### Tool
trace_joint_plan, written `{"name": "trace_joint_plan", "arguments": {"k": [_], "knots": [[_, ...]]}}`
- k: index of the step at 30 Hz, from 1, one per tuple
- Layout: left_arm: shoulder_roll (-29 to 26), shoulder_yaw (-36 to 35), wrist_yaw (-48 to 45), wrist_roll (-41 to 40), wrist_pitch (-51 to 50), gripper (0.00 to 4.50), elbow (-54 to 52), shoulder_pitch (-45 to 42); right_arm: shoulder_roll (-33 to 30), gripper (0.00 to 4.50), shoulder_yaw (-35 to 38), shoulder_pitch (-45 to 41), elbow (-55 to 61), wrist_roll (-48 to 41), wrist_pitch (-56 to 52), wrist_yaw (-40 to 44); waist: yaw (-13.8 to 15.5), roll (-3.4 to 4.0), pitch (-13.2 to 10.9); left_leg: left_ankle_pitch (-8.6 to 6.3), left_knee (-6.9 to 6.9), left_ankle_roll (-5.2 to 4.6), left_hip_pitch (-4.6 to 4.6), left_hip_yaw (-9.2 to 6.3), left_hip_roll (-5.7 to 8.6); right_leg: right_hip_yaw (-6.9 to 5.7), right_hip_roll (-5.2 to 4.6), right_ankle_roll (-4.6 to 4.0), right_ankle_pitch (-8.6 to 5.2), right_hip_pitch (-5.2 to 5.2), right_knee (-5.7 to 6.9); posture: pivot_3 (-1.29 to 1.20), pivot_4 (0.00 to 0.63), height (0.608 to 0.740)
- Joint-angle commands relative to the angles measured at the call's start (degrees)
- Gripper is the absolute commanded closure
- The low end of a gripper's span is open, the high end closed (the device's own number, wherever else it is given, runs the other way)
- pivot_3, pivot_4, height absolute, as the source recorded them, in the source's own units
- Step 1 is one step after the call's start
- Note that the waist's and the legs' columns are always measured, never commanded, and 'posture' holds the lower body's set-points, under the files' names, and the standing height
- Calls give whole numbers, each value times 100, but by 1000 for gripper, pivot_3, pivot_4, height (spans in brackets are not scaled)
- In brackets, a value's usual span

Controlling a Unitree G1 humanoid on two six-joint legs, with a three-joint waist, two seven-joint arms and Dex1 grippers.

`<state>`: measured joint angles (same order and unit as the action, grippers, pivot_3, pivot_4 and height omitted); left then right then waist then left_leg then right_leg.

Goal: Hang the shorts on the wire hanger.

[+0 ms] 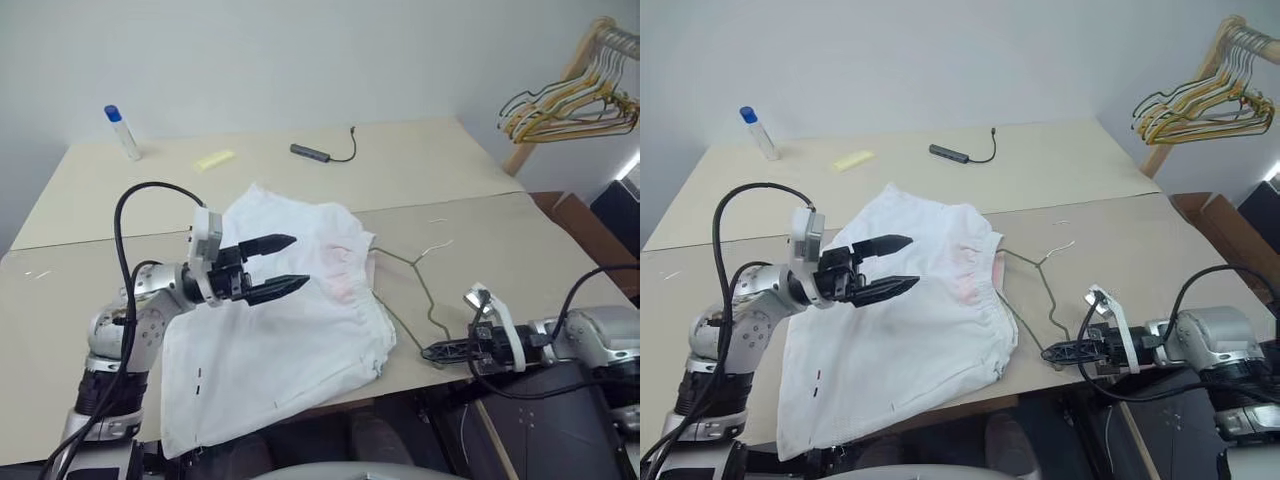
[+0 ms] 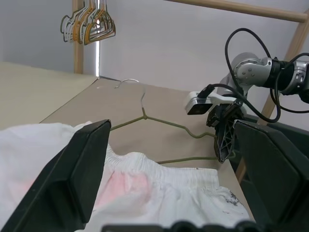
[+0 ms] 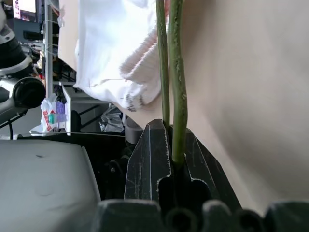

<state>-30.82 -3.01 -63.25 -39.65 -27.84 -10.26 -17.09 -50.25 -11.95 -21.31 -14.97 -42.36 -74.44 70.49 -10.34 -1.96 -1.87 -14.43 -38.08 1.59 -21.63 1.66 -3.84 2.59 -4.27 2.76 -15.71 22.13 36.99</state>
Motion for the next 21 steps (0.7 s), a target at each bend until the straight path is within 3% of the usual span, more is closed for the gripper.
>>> {"name": "trace_joint_plan", "arguments": {"k": [1,5,9,15,21], "knots": [[19,-44,-23,18,165,93,-33,-137,235,4500,-64,-591,-742,388,330,70,-16,3,2,0,0,0,2,0,0,2,1,-6,3,0,2,-154,0,740],[-5,-95,24,19,187,93,-110,-27,484,4500,104,-1095,-1510,688,511,-6,-4,3,2,0,1,0,-3,-3,0,1,2,-12,7,2,2,-144,0,740],[-37,-148,75,-31,173,93,-241,106,354,4500,248,-1001,-1240,685,580,158,67,4,1,0,0,0,-11,-8,2,-3,-1,-10,6,4,1,-132,0,740],[-71,-135,119,56,286,93,-210,51,116,4500,524,-460,709,841,996,-423,139,7,0,0,0,0,-12,-8,3,-3,-2,-9,5,6,3,-146,0,740],[-203,-77,-4,598,737,93,590,-589,-74,4500,319,-546,2447,1384,1172,-1306,137,12,-2,0,-2,1,-9,-6,3,-1,0,-1,1,8,5,-176,0,740]]}}
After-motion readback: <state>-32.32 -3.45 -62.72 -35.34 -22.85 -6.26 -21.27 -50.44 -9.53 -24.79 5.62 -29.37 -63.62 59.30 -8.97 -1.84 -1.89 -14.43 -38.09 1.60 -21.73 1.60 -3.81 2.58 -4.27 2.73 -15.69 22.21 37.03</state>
